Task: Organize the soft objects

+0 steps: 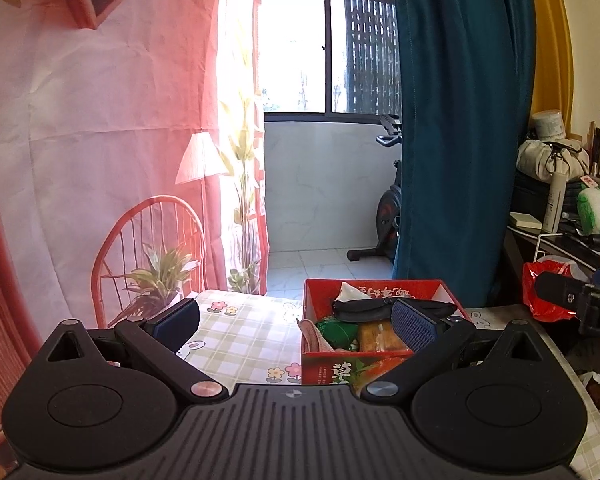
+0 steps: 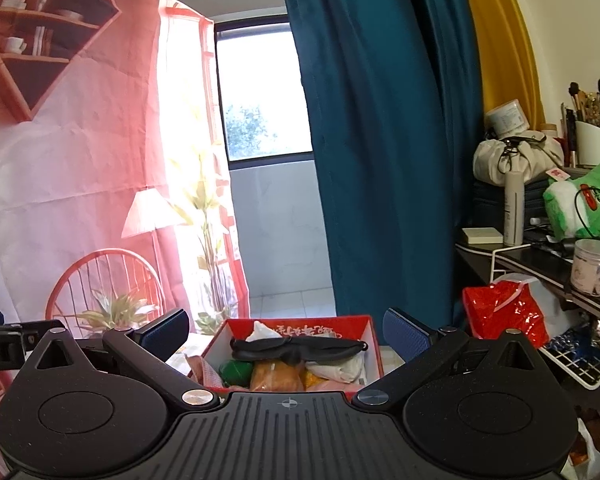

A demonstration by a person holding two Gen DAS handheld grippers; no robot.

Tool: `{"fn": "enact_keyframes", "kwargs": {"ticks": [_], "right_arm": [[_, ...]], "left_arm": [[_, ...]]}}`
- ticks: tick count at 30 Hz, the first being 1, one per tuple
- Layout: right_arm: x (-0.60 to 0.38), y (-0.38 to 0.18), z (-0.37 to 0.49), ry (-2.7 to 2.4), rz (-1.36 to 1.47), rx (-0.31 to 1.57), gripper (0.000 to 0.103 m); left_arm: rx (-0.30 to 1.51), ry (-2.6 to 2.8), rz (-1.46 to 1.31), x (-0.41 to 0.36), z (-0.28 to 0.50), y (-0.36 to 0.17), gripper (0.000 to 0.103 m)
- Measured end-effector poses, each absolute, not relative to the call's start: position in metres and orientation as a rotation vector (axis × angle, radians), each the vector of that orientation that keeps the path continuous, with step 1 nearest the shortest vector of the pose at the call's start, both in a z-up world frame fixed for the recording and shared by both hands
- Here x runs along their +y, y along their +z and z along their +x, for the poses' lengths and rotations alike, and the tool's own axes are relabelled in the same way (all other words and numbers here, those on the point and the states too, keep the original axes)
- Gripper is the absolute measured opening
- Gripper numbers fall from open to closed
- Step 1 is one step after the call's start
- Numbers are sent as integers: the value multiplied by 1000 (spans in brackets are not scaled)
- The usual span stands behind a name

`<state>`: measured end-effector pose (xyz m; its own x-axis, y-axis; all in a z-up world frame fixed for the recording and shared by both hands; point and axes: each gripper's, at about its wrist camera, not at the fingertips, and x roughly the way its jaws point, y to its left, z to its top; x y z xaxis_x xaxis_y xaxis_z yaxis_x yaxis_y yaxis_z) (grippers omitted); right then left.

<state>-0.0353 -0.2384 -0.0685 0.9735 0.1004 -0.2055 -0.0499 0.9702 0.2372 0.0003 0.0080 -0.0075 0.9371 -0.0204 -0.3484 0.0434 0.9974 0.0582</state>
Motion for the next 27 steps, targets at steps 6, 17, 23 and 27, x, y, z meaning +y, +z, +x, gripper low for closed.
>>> {"fn": "enact_keyframes", "kwargs": {"ticks": [6,17,23,27], "right_arm": [[-236,-68,-37,73,227,219,103],[-236,-69,-38,65,228,218,103],[-238,-71,-39,61,241,219,103],[-238,-71,-39,64,240,223,103]], "left_arm": [[362,-44,71,5,0,-8,103],[369,-45,76,7,1,-9,103],[370,-44,76,7,1,-8,103],[372,-43,76,8,1,-8,103]]}}
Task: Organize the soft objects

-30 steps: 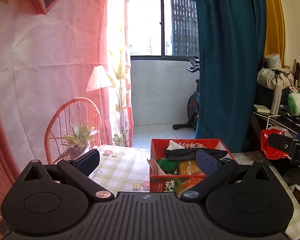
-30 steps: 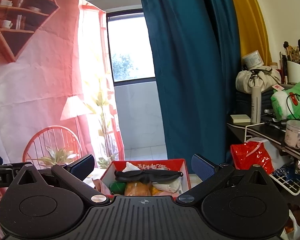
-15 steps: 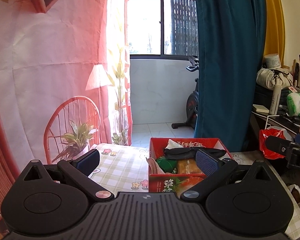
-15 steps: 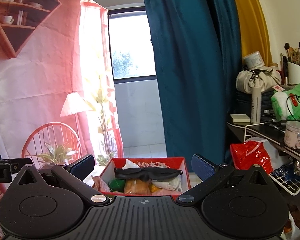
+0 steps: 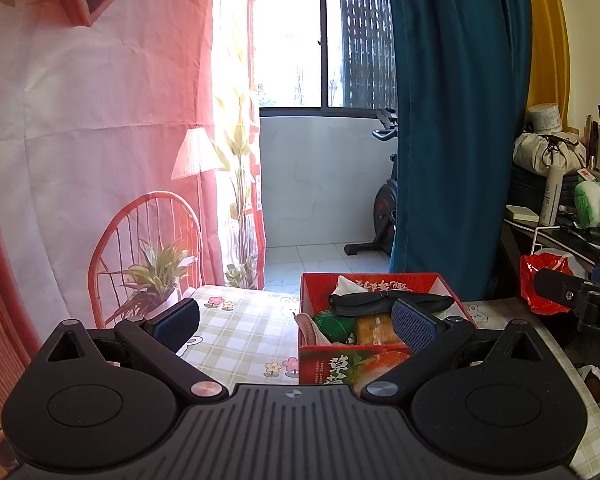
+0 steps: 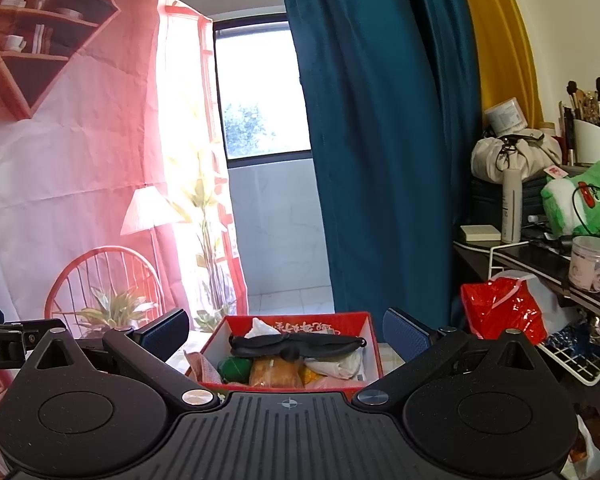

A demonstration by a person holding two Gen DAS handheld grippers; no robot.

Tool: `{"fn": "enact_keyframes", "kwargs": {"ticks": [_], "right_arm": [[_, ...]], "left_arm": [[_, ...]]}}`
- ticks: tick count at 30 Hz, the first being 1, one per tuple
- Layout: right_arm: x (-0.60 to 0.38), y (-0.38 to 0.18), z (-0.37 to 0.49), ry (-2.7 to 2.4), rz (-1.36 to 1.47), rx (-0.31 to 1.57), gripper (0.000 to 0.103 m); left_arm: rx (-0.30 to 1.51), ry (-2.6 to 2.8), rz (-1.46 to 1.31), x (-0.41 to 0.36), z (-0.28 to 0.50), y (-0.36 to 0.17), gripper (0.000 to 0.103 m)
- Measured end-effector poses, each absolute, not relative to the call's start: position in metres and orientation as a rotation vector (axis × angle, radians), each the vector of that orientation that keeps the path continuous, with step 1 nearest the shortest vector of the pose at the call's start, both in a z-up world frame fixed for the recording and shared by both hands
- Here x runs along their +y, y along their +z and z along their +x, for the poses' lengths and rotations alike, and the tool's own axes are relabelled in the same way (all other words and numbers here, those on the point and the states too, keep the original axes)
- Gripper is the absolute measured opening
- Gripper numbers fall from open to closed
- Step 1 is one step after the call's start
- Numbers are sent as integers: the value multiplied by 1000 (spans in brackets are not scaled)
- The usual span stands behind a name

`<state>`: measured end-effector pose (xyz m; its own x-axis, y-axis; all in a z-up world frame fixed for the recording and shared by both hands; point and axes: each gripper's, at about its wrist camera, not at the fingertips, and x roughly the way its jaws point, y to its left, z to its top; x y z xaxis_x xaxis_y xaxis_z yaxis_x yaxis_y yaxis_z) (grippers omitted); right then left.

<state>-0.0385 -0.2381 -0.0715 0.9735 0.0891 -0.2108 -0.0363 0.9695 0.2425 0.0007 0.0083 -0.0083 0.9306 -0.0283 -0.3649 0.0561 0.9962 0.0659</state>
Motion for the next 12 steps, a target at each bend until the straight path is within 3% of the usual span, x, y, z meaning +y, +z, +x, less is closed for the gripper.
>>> {"fn": "enact_keyframes", "kwargs": {"ticks": [12], "right_arm": [[-237,-72,-38,64,239,228,103]], "left_arm": [[363,-60,78,10,-1,-8,103]]}}
